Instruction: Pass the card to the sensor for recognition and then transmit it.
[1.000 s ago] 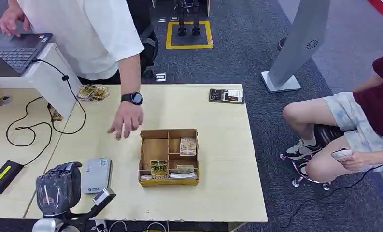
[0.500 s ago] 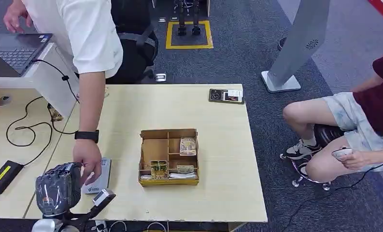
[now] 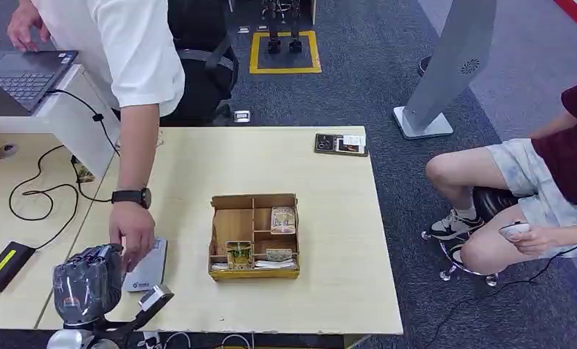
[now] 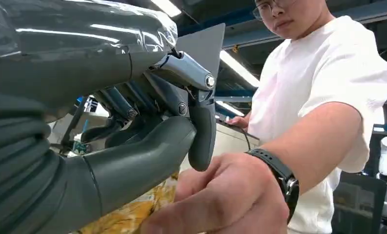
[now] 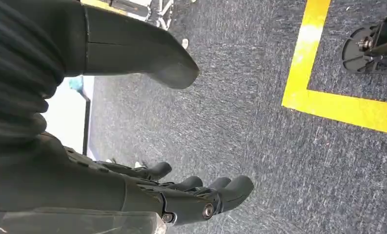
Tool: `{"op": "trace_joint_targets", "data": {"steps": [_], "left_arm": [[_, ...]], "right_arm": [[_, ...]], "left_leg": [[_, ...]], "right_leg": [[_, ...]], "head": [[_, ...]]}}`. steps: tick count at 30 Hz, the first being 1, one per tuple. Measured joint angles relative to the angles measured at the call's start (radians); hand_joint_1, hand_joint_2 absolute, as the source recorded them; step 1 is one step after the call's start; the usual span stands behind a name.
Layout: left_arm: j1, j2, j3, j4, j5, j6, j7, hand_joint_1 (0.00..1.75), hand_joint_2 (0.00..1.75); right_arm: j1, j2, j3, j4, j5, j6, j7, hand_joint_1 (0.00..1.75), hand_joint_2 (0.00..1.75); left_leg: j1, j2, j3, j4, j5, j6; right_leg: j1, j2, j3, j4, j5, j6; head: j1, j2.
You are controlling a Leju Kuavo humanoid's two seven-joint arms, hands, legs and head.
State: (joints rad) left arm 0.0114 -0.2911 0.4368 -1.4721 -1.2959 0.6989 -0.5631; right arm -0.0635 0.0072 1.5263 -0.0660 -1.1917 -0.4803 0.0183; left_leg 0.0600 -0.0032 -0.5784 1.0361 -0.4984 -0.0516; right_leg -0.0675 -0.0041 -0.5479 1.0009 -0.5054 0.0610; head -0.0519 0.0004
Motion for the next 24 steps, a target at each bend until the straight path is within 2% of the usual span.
{"op": "trace_joint_targets", "data": {"steps": [2, 4, 24], "left_arm": [[0.000, 0.000, 0.000, 0.000, 0.000, 0.000, 0.000, 1.75, 1.75], [0.000, 0.000, 0.000, 0.000, 0.000, 0.000, 0.001, 0.00, 1.75], [0.000, 0.000, 0.000, -0.007, -0.003, 0.000, 0.021, 0.00, 1.75]], "right_arm": [[0.000, 0.000, 0.000, 0.000, 0.000, 0.000, 0.000, 0.00, 1.75], [0.000, 0.000, 0.000, 0.000, 0.000, 0.000, 0.000, 0.00, 1.75], [0.000, 0.000, 0.000, 0.000, -0.003, 0.000, 0.000, 0.00, 1.75]], "left_leg": [[0.000, 0.000, 0.000, 0.000, 0.000, 0.000], [0.000, 0.000, 0.000, 0.000, 0.000, 0.000], [0.000, 0.000, 0.000, 0.000, 0.000, 0.000]], "right_leg": [[0.000, 0.000, 0.000, 0.000, 0.000, 0.000], [0.000, 0.000, 0.000, 0.000, 0.000, 0.000], [0.000, 0.000, 0.000, 0.000, 0.000, 0.000]], "head": [[0.000, 0.000], [0.000, 0.000], [0.000, 0.000]]}}
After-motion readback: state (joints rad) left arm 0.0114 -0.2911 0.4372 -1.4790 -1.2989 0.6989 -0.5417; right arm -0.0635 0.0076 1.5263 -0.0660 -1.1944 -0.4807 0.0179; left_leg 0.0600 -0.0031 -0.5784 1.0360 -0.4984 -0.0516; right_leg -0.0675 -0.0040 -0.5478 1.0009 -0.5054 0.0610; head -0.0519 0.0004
